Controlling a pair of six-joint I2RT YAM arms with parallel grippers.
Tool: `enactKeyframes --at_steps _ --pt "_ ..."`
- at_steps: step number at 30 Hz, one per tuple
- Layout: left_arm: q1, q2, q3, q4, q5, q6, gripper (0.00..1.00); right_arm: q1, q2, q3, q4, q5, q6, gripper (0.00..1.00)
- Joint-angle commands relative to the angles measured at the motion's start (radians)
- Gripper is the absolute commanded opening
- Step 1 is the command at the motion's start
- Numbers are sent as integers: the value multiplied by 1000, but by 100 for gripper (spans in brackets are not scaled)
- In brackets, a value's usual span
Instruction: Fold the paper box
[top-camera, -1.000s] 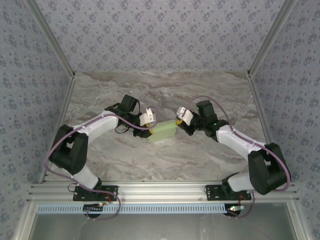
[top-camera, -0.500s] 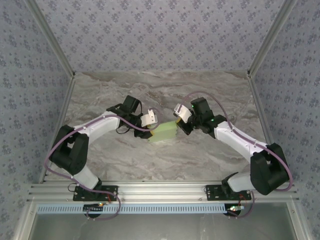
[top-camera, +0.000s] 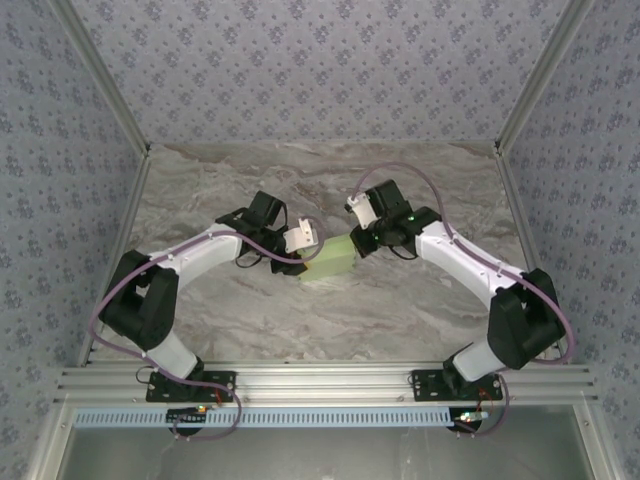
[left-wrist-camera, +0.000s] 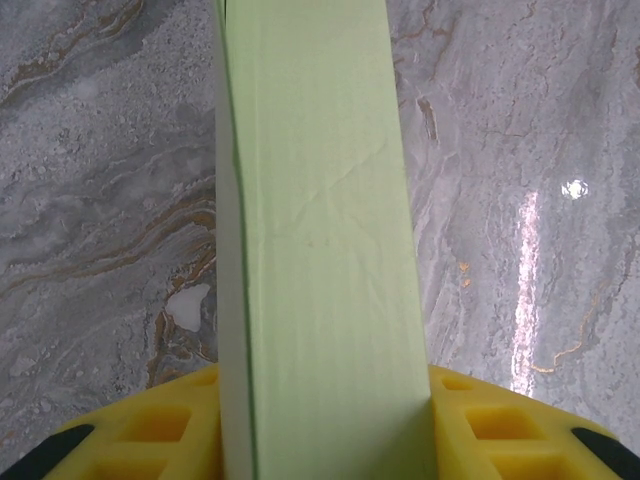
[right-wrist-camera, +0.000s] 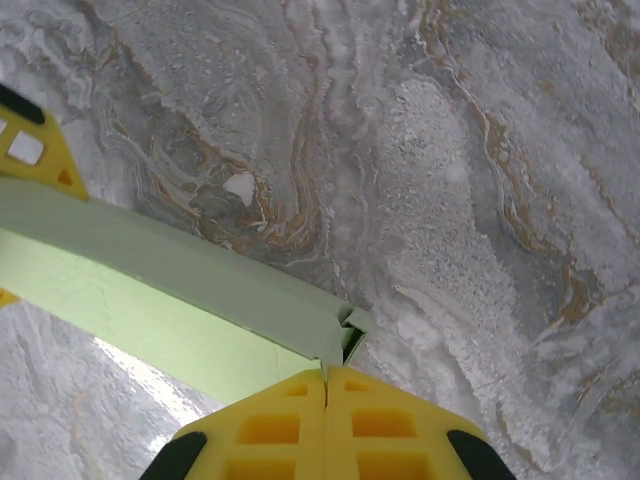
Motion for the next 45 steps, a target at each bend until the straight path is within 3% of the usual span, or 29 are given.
enactKeyframes --at_steps 1,12,37,45 --pt "-12 8 23 -16 -26 -13 37 12 25 48 -62 55 163 5" --pt "-17 5 26 -13 -43 -27 36 63 83 106 -94 182 292 7" --pt "-17 9 33 -15 -67 -45 36 114 -43 -164 119 342 266 3" --pt "-18 -14 40 -1 -61 -86 44 156 -48 -177 140 395 304 1"
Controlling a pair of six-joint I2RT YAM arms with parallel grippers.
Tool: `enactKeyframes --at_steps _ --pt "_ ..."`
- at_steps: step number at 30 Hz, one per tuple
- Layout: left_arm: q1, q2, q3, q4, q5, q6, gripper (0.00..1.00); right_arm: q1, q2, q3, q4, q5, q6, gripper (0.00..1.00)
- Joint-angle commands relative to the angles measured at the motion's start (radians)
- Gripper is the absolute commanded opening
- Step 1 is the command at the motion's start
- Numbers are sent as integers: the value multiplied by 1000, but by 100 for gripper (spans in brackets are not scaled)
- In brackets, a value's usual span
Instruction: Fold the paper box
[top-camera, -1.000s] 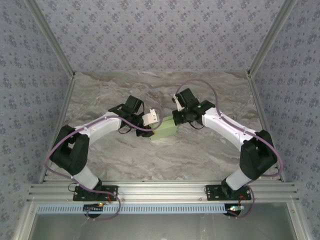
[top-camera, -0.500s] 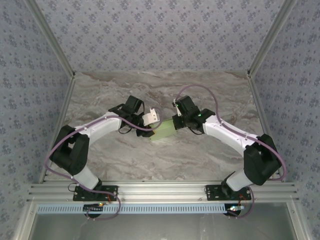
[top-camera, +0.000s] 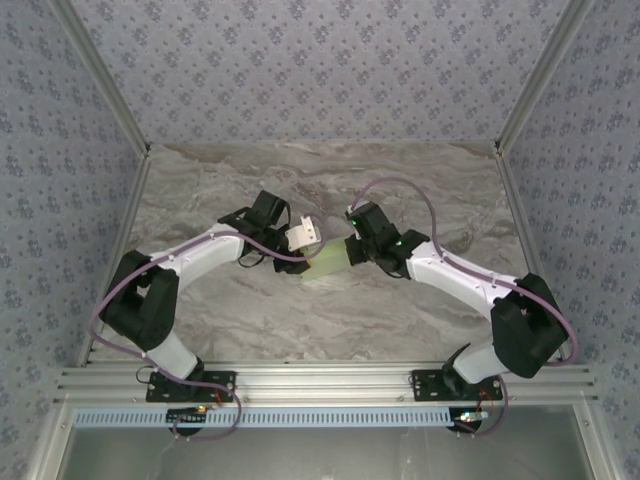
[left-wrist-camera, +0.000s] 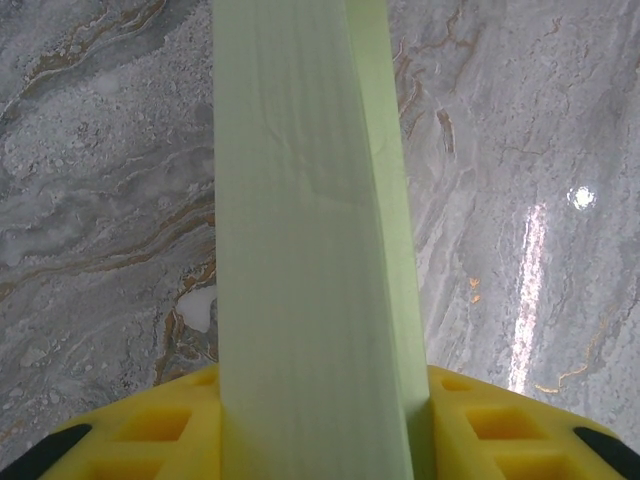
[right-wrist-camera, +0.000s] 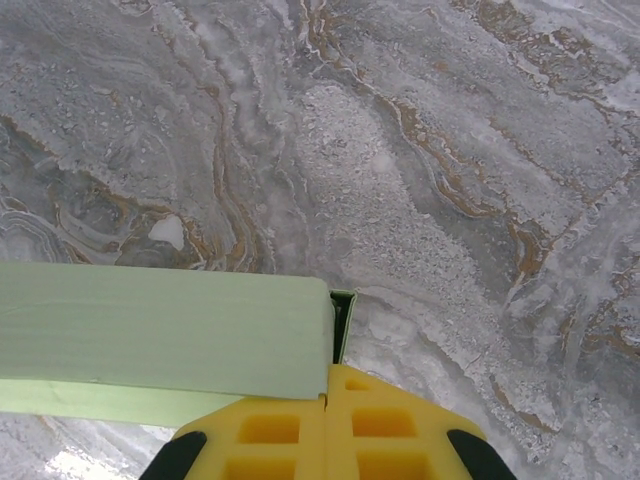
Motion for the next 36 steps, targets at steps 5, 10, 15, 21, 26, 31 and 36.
enactKeyframes --at_steps 5,10,15,21,26,31,36 --pt "-1 -55 19 16 -14 -58 52 20 1 15 -88 91 39 1" --pt "11 -132 -25 87 -18 -134 59 32 0 39 -113 104 48 1" --pt "15 -226 -102 159 -71 -290 65 38 7 58 -118 104 59 1" --pt "-14 -287 -166 162 -167 -428 56 39 9 65 -124 104 60 1" --pt "-34 -271 -148 84 -224 -401 49 41 10 63 -124 104 62 1" --pt "-48 -236 -130 48 -245 -389 37 40 21 78 -141 102 63 1" --pt "-54 -202 -102 31 -263 -398 24 39 28 94 -158 100 66 1"
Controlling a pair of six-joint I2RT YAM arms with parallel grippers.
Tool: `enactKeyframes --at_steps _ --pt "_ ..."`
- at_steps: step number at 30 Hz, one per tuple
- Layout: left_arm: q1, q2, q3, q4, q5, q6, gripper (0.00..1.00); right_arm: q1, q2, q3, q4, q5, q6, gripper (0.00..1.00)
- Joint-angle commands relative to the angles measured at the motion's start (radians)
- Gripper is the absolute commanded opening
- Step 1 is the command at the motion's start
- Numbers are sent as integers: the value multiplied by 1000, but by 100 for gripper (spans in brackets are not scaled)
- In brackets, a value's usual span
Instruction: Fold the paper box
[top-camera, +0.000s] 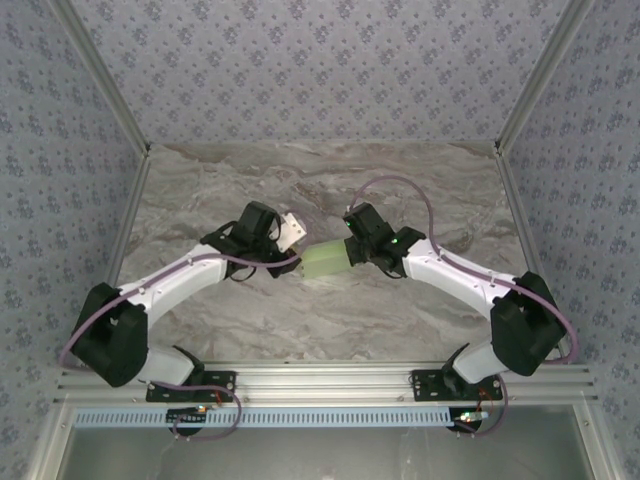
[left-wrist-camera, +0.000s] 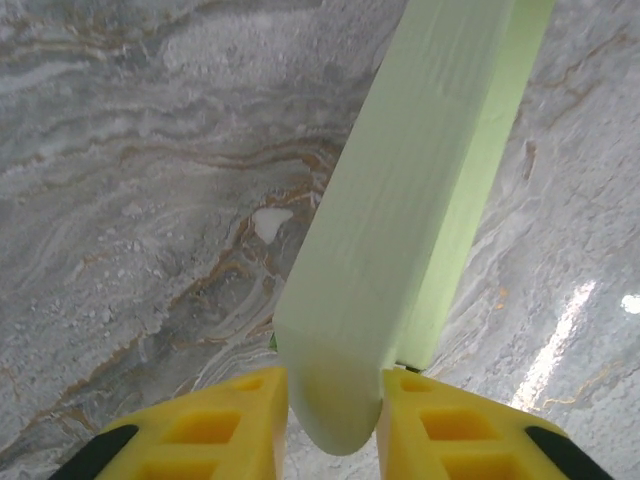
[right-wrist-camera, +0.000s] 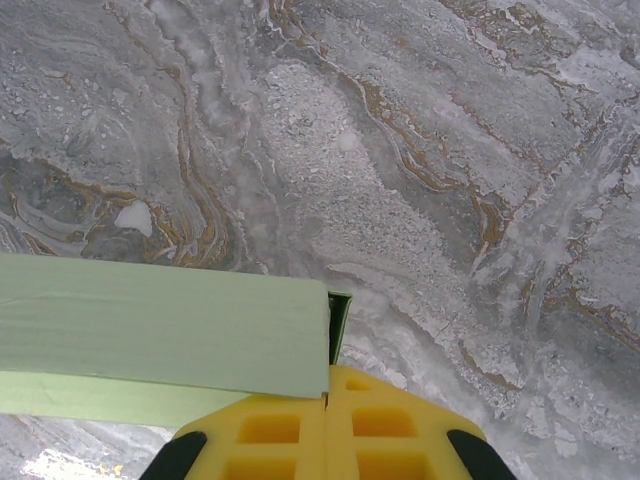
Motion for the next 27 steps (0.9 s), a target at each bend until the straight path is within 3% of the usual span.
enactKeyframes --at_steps 1,16,27 --pt "-8 13 47 -30 -25 -19 23 8 13 33 -43 19 18 1" --pt "-22 46 117 -67 -59 -161 12 18 24 35 -45 19 28 1" --pt "-24 124 220 -146 0 -459 7 40 31 25 -41 33 57 1"
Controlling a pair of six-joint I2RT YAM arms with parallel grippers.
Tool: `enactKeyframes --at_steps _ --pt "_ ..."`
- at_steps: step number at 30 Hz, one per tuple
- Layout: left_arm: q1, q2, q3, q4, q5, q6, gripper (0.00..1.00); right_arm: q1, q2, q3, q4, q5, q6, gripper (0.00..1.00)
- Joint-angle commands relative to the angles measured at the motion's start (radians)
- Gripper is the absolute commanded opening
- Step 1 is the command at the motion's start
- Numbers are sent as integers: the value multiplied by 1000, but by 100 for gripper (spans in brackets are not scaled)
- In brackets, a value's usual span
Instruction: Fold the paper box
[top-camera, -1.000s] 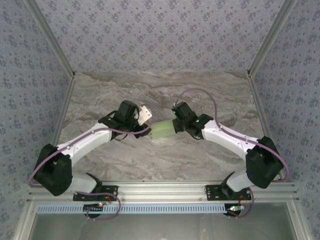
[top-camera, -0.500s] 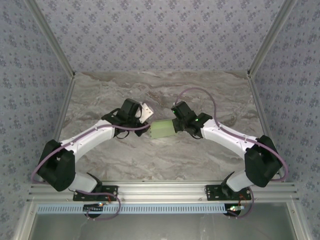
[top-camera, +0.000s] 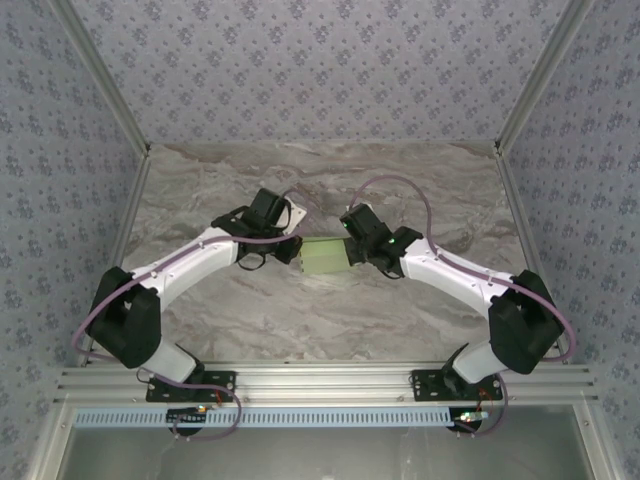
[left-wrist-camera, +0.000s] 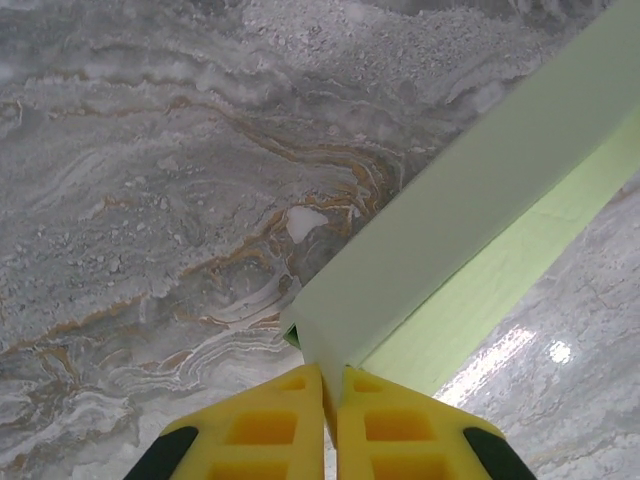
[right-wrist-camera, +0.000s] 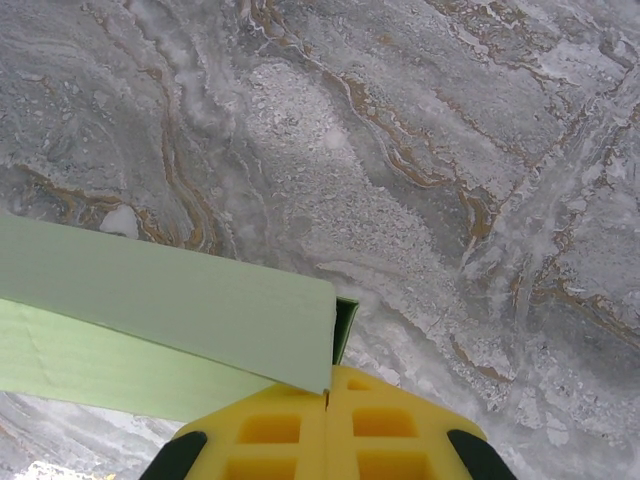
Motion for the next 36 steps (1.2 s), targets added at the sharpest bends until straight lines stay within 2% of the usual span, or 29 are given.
enactKeyframes --at_steps 1,4,8,13,20,29,36 --pt "-13 19 46 -10 79 -144 6 22 20 16 -28 -8 25 1" --pt "-16 23 47 0 88 -210 7 28 23 15 -26 -5 28 1" --pt "-16 27 57 -1 73 -295 0 34 34 16 -24 -4 31 1" --pt "-18 40 57 19 73 -407 0 39 43 18 -22 -1 32 1" --pt "-21 31 40 40 52 -483 0 42 44 13 -22 2 32 1" --pt "-22 18 11 67 52 -537 0 45 46 7 -18 6 31 1" --pt "-56 -10 -52 41 -104 -464 0 38 41 3 -21 11 30 1"
